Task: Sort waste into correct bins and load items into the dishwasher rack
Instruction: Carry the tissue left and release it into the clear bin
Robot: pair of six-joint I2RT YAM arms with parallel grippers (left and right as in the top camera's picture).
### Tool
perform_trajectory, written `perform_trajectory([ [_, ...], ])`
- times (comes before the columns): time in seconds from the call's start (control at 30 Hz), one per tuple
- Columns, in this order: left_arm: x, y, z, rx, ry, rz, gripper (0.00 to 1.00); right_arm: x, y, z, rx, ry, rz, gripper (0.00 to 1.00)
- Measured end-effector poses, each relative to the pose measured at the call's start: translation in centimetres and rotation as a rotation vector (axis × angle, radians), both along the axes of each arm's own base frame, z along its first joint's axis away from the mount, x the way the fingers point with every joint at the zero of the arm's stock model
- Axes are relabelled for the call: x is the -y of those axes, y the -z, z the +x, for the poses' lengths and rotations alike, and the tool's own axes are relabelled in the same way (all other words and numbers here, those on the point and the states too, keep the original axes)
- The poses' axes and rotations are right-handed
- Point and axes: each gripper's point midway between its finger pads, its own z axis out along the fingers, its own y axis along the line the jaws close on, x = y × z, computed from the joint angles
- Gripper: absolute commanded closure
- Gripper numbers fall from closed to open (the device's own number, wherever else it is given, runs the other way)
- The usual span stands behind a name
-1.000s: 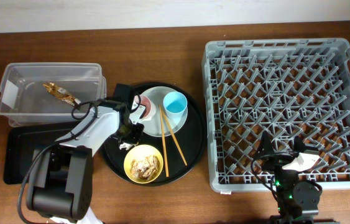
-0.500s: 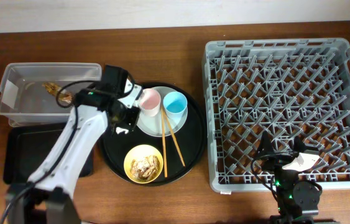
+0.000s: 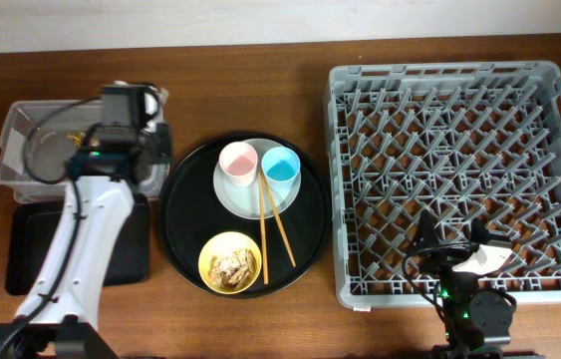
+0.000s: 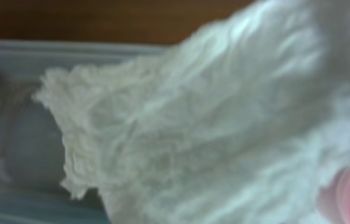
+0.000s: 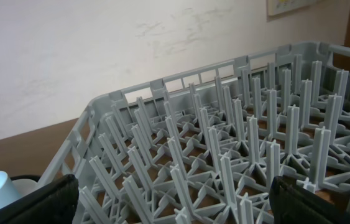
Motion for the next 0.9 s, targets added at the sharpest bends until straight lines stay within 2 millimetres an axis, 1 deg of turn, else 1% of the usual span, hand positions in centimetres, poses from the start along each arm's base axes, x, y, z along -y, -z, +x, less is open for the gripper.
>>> perform_trajectory([
  [0.03,-1.5,-0.3,0.2,0.018,-0.038,0.000,0.95,0.0,0.0,0.0,0.000,0.000,0.000,0.02],
  [0.1,-3.1,-0.5,0.4,0.035,-0.077,0.001,0.94,0.0,0.0,0.0,0.000,0.000,0.000,0.02],
  [0.17,-4.9,-0.3,0.7,0.046,-0.122,0.004,0.93,0.0,0.0,0.0,0.000,0.000,0.000,0.02],
  [0.2,-5.7,0.2,0.9,0.039,-0.139,0.004,0.92,0.0,0.0,0.0,0.000,0.000,-0.001,0.02],
  [0.27,-6.4,1.5,1.4,0.024,-0.155,0.004,0.91,0.0,0.0,0.0,0.000,0.000,-0.001,0.02],
  [0.33,-7.1,3.5,2.0,-0.008,-0.167,0.002,0.88,0.0,0.0,0.0,0.000,0.000,0.000,0.02],
  [0.37,-7.3,4.5,2.1,-0.025,-0.172,0.001,0.75,0.0,0.0,0.0,0.000,0.000,0.000,0.02],
  [0.4,-7.6,5.3,2.3,-0.038,-0.177,0.000,0.45,0.0,0.0,0.0,0.000,0.000,0.000,0.02],
  [0.43,-7.8,5.9,2.4,-0.050,-0.179,0.002,0.27,0.0,0.0,0.0,0.000,0.000,0.000,0.02],
  [0.5,-8.3,7.0,2.3,-0.070,-0.195,-0.003,0.24,0.0,0.0,0.0,0.000,0.000,0.000,0.02],
  [0.6,-8.6,6.8,2.4,-0.061,-0.204,-0.008,0.27,0.0,0.0,0.0,0.000,0.000,0.000,0.02],
  [0.67,-8.1,6.7,2.0,-0.078,-0.189,-0.031,0.27,0.0,0.0,0.0,0.000,0.000,-0.001,0.02],
  [0.77,-6.0,5.8,0.2,-0.120,-0.149,-0.117,0.27,0.0,0.0,0.0,0.000,0.000,0.000,0.02],
  [0.83,-3.3,3.5,-1.8,-0.130,-0.111,-0.220,0.30,0.0,0.0,0.0,0.000,0.000,0.000,0.02],
  [0.9,0.0,1.0,-4.6,-0.158,-0.057,-0.323,0.36,0.0,0.0,0.0,0.000,0.000,0.000,0.02],
])
